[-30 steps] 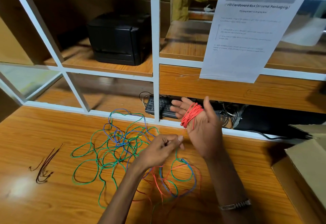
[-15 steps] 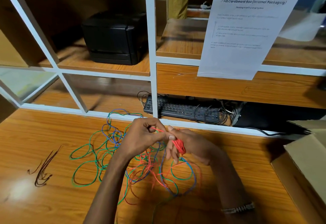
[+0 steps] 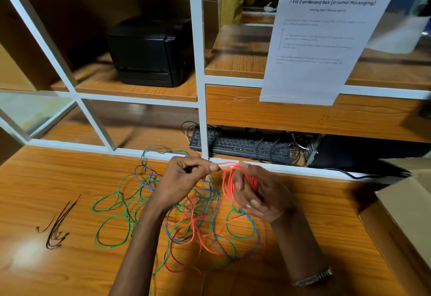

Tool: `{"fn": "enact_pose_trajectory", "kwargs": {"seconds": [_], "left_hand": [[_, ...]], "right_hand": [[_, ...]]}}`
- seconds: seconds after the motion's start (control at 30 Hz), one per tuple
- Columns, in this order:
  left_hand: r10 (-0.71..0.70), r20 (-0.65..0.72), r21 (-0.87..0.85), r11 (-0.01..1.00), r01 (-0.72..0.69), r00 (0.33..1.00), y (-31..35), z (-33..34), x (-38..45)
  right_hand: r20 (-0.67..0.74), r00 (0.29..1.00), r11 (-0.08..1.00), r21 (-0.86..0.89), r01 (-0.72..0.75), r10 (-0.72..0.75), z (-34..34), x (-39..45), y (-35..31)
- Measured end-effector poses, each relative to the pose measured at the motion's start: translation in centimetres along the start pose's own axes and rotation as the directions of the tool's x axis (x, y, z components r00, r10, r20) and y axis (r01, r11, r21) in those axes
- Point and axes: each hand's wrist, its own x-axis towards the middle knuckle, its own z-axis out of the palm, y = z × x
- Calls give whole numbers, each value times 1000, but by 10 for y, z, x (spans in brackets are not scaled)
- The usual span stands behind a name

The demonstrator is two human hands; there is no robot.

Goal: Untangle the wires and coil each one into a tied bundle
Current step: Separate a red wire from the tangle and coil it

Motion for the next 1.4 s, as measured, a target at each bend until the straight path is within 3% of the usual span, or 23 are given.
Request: {"fn": "enact_pose_trajectory", "kwargs": {"seconds": [0.1,0.23,0.3,0.4,0.53,0.67,0.8,0.9,1.03,1.13,1.27,1.4], "left_hand": [[-37,54,24,999,36,998,1,15,-1],[-71,160,121,991,51,985,-14,35,-5],[-97,184,165,984,66,978,-19,44,-8],[-95,219,213,976,48,971,-16,52,-13],[-55,188,146,989,27,981,-6,49,-12],[31,71,41,999,-34,997,11,45,-7],[122,-25,113,986,-118,992,24,38,-1],[114,-137,76,992,-105,984,28,34,-2],[129,-182,70,991,-118,975,29,28,-4],[145,-147,99,986,-131,978,31,24,-4],[172,-141,100,982,-159,975,33,18,-3],[87,-250,-23,995,-95,964,27,11,3]], "right_hand": [[-12,982,968,167,187,-188,6,7,-8],[-299,890,895,184,407,-343,13,12,-23],[-422,793,862,51,505,-439,12,14,-28],[-522,633,820,-329,469,-572,4,17,-31],[-548,566,778,-538,326,-616,-11,13,-30],[-468,684,719,-685,120,-560,-14,9,-22],[-492,829,603,-756,-254,-267,-9,8,-9],[-369,921,726,-667,-170,-123,-1,7,-6],[-218,976,736,-664,-133,-21,5,3,-13],[-163,984,801,-579,-152,70,13,-2,-11],[-241,967,836,-513,-194,76,16,3,-11],[-206,968,906,-365,-215,146,15,0,-9]]}}
